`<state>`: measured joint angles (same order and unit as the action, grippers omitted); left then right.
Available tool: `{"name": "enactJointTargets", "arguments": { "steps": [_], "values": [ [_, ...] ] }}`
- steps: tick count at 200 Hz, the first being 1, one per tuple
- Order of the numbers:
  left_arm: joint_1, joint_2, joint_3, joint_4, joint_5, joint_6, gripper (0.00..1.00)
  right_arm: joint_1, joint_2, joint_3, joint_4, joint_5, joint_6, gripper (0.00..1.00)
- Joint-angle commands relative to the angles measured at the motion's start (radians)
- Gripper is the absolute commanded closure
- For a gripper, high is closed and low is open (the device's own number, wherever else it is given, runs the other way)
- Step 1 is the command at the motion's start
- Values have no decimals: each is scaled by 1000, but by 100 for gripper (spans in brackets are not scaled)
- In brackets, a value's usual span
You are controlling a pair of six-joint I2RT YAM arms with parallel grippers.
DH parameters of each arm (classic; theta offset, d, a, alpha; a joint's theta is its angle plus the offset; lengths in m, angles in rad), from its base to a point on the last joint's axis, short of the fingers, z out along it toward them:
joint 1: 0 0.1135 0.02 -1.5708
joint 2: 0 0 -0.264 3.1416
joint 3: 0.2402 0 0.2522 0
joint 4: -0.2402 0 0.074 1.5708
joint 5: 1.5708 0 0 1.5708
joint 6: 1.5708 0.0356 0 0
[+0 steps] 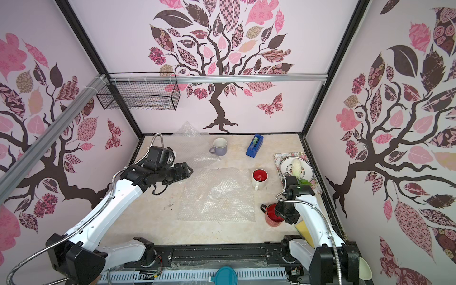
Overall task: Wrap mugs in bubble wrap
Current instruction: Pick up the mug from the center of the board, then place the mug on the bubble wrap.
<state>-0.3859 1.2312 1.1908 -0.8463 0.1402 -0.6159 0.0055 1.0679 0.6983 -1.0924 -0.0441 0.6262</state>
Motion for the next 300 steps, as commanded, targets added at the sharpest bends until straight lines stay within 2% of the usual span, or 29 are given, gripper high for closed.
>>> {"name": "enactJointTargets", "arguments": {
  "steps": [1,19,32,68,86,100,112,125,135,149,185,195,211,223,300],
  "values": [
    [29,-18,-22,28,21,16,20,4,29,21,12,44,12,69],
    [58,-27,-30,21,40,19,20,6,40,25,15,24,-13,90],
    [79,-36,-27,8,42,24,20,6,27,48,-2,23,-33,100],
    [100,-54,-14,-12,22,47,19,6,-41,185,-108,23,-48,100],
    [100,-45,-25,-1,21,38,19,9,-29,351,-181,18,-77,100],
    [100,-29,-50,14,32,30,19,45,-2,501,-193,-49,-92,100],
    [100,-14,-76,28,49,25,19,158,68,626,-179,-108,-77,100],
    [105,-4,-115,41,52,16,19,427,174,755,-117,-74,-68,100],
    [119,-2,-144,45,58,10,19,603,287,855,-107,2,-131,100],
    [159,-12,-169,22,65,6,19,697,435,956,-148,33,-229,100],
    [266,-71,-186,-94,-35,17,19,719,574,982,-84,-17,-284,100],
    [267,-77,-182,-104,-55,21,19,739,596,968,-56,-16,-291,100],
    [267,-87,-195,-77,-14,13,19,752,645,944,-28,2,-286,100],
    [267,-82,-200,-72,5,0,19,751,697,958,-44,55,-250,100],
    [268,-65,-235,-44,-5,11,19,767,869,1029,-16,148,-156,100]
  ]
}}
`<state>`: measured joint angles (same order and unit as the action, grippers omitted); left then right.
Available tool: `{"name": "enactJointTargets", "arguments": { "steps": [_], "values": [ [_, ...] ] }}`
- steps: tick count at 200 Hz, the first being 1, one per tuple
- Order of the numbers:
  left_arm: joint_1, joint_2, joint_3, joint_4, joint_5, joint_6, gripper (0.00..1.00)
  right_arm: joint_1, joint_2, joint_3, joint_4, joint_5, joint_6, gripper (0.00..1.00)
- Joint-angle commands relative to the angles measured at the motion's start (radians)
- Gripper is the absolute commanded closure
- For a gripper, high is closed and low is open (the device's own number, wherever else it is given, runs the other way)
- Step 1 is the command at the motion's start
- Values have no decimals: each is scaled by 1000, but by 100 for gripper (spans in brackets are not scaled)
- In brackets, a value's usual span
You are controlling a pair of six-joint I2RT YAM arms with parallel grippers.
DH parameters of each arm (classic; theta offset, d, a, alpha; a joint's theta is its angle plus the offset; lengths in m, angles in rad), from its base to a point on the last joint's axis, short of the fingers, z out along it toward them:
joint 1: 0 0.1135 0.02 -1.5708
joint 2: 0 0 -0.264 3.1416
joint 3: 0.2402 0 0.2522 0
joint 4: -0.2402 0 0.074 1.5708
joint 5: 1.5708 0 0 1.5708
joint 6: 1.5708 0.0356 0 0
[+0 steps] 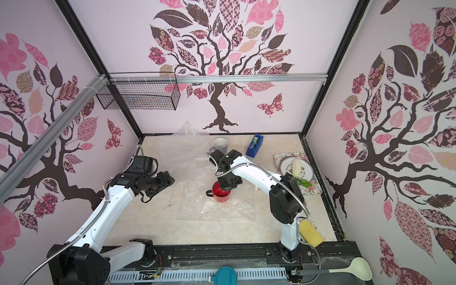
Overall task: Wrap mugs in bubble wrap
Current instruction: Place the mug on the bubble wrap.
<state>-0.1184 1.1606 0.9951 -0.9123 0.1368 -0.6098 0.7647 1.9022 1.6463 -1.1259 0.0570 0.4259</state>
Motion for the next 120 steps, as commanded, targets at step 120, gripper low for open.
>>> {"name": "enactJointTargets", "arguments": {
  "steps": [120],
  "values": [
    [0,14,-67,59,-9,16,20,39,188,175,23,53,71,100]
  ]
}}
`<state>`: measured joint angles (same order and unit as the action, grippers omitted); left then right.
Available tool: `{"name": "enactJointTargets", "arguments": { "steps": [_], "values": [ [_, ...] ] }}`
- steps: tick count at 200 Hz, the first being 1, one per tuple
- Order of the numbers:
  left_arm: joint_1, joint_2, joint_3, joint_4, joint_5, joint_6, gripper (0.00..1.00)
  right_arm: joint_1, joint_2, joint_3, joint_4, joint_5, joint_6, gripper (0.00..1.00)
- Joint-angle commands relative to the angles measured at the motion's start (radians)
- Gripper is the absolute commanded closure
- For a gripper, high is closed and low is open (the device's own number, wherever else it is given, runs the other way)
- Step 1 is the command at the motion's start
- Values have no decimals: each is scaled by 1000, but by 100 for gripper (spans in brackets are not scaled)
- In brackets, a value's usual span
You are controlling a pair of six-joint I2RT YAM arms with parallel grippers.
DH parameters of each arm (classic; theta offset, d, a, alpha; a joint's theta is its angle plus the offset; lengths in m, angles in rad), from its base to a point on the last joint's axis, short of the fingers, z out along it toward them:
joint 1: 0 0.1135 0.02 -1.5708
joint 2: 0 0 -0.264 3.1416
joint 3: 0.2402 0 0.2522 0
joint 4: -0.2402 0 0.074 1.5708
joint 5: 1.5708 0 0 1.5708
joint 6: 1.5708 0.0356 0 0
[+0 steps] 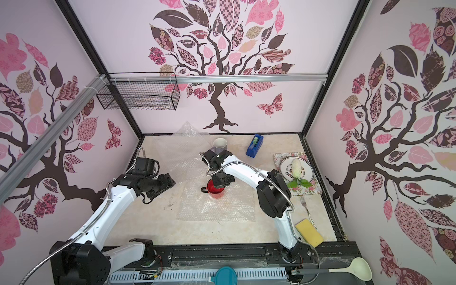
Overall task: Wrap mugs in bubble wrap
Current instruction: Place the mug on the bubble wrap.
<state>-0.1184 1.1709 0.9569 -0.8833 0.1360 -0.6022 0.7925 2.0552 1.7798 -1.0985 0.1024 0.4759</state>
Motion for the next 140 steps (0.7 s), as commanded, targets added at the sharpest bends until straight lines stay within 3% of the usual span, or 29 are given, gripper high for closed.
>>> {"name": "enactJointTargets", "arguments": {
  "steps": [1,57,68,81,94,124,140],
  "values": [
    [0,5,-29,30,-8,9,20,11,36,41,-5,8,21,100],
    [0,6,-36,45,-7,7,20,23,40,-49,52,25,27,100],
    [-1,6,-35,47,-7,5,19,23,34,-70,67,22,30,89],
    [0,4,-33,46,-2,1,19,23,25,-75,68,14,35,64],
    [0,0,-17,34,10,2,19,23,-2,-57,55,18,53,48],
    [-8,1,50,19,42,-21,19,7,-186,-7,-22,24,113,24],
    [-46,12,88,46,48,-24,19,-51,-384,-182,-34,-18,154,20]
  ]
}}
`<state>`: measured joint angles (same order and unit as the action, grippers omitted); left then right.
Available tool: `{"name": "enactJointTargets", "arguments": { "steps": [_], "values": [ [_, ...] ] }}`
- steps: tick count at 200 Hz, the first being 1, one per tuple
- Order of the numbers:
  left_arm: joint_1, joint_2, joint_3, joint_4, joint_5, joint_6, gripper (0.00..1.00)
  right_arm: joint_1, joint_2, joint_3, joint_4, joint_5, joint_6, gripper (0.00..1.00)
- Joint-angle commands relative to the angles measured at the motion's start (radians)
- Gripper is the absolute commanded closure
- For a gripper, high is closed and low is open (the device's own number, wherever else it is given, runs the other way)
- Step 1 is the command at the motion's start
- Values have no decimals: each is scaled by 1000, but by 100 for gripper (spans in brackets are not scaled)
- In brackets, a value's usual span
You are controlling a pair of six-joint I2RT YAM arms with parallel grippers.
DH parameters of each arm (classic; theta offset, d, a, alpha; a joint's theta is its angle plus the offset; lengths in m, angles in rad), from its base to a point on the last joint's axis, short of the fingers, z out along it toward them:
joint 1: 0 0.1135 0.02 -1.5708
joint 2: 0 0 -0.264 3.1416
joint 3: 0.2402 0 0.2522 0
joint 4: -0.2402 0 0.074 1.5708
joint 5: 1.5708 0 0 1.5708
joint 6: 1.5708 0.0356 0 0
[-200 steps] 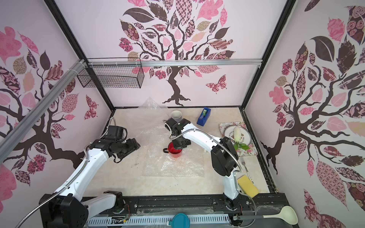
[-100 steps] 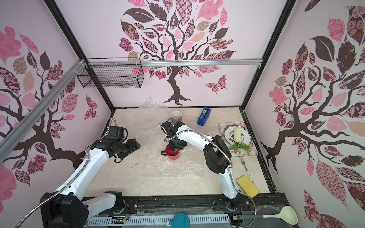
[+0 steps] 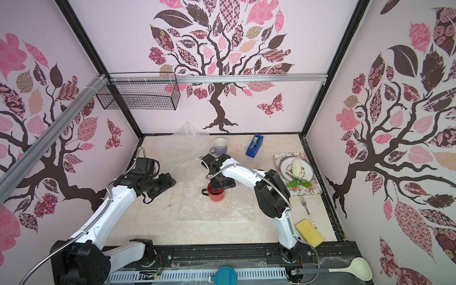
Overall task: Wrap mugs in bubble wrap
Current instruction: Place the mug on the bubble wrap, then wrap the mug in bubble wrap.
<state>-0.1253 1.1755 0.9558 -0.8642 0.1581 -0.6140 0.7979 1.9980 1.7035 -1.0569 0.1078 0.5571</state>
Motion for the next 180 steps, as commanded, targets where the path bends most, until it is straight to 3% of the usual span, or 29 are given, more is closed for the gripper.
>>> {"name": "enactJointTargets", "arguments": {
  "steps": [1,30,61,82,156,180],
  "values": [
    [-43,9,92,29,25,-11,19,-56,-327,-106,-75,-23,73,20],
    [-135,55,146,97,53,5,18,-178,-697,-631,-19,-140,83,22],
    [-148,52,164,140,105,24,18,-184,-872,-935,145,-275,171,28],
    [-149,42,173,130,112,47,18,-186,-864,-997,187,-244,169,30],
    [-151,27,127,136,121,30,19,-184,-664,-1047,417,-330,139,39],
    [-151,18,115,120,85,35,19,-182,-585,-1053,392,-296,142,50]
  ]
}}
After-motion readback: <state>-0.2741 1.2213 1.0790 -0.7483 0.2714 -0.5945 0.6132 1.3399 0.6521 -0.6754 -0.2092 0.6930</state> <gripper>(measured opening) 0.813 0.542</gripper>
